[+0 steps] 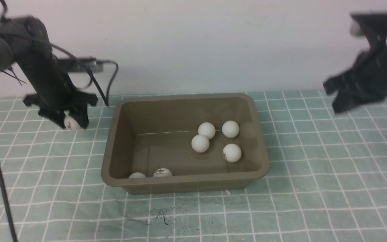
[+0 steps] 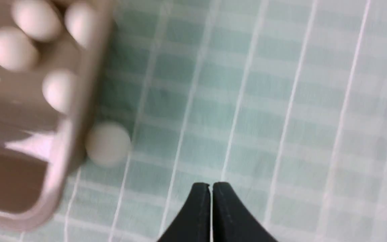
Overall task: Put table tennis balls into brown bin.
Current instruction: 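Drop the ball into the bin, then reach for and grasp a ping pong ball on the table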
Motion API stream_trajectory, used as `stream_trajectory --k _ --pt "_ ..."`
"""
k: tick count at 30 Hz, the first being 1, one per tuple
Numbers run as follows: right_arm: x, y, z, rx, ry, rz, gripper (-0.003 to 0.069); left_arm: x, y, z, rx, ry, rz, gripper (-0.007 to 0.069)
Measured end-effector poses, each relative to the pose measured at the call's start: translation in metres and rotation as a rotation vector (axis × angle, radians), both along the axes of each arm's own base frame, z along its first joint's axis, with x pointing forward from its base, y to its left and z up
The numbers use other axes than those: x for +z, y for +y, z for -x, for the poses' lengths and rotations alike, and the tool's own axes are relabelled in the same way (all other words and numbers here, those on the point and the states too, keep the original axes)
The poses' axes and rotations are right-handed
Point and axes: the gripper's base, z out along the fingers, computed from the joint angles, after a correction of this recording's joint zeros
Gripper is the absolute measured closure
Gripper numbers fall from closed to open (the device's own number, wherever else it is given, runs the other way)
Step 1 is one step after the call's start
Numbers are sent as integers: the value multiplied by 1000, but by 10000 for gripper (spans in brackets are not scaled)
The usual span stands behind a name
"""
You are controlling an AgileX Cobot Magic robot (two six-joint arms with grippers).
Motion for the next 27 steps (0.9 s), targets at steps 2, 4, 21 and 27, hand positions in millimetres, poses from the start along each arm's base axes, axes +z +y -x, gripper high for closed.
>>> stream_trajectory --k 2,4,21,27 --pt "-25 4 2 -11 16 -52 655 29 -9 7 -20 -65 32 272" --pt "-46 9 3 -7 27 -87 631 46 -19 13 -54 -106 64 272" --pt "-122 92 -33 191 44 -165 63 20 -110 14 -267 -54 -40 13" --pt "-138 93 -35 168 82 -148 249 83 -87 17 -170 -223 -70 542"
